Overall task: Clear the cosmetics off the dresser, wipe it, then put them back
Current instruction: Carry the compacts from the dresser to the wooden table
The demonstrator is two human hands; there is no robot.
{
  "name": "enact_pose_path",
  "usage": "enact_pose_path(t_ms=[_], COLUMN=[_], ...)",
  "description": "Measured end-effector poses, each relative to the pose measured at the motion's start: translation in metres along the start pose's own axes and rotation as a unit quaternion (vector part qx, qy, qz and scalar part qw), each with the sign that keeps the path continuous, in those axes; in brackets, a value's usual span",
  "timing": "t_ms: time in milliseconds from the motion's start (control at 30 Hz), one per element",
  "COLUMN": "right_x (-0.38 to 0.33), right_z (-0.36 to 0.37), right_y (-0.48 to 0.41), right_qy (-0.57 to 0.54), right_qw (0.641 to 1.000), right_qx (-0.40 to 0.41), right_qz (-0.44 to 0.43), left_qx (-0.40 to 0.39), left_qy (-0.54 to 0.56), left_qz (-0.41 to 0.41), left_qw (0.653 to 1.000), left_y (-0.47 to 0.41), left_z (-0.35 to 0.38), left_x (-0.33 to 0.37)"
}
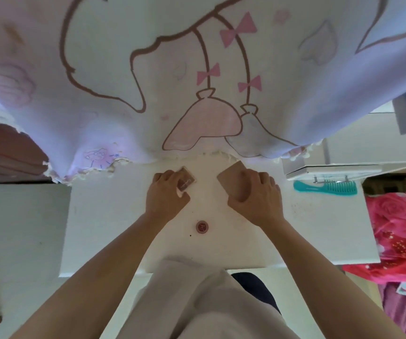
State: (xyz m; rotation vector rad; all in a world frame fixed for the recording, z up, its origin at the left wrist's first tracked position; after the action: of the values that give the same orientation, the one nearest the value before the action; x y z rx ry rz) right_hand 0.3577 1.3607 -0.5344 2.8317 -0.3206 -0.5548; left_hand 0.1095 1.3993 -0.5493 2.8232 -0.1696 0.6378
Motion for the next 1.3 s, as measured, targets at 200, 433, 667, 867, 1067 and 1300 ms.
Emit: enact_pose_path(t_ms=[200,433,667,867,1067,1300], right_x=[-0.053,-0.169,-0.311,-0.424,-0.533,-0.612], right_z=[-0.037,-0.045,-0.020,0.007,0.054,0.111], right_y=[-0.003,0.012,0.118,0.248,0.414,0.537], right_qy=[-0.064,-0.131,-0.179,-0.206,-0.237,-0.236], right_qw=[0.990,0.940,0.851,0.758,0.689,0.637], right_qx=[0.024,0.041,-0.004,-0.006,-0.017,-0.056], right_qz=[-0.120,-0.313,-0.494,-0.619,-0.685,-0.731], left_qx=[0.228,0.425,0.474,0.518,0.574,0.575], left_qy=[0.021,-0.026,-0.112,-0.154,-0.185,-0.182], left_qz=[-0.078,-0.205,-0.307,-0.383,-0.432,-0.497], left_qw=[0.970,0.882,0.818,0.749,0.670,0.624], left_y=[0.052,0.182,0.352,0.508,0.672,0.788], left_z=[-0.089,-0.156,-0.203,-0.231,-0.262,-0.271], left_x=[-0.005,-0.027,-0.068,-0.120,-0.177,-0.242])
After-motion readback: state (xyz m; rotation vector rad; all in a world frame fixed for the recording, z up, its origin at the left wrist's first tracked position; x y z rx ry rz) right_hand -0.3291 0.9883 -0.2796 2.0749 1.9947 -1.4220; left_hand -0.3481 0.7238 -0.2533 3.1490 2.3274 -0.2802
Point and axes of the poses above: each hand's wrist, its own y-axis away from the middle knuckle, its own z-axis out of the palm, x = y × z, the point moved 5 cm from there along -y, towards the middle knuckle, and after that the axes turned 2 degrees about -y, right-handed, at the moved point
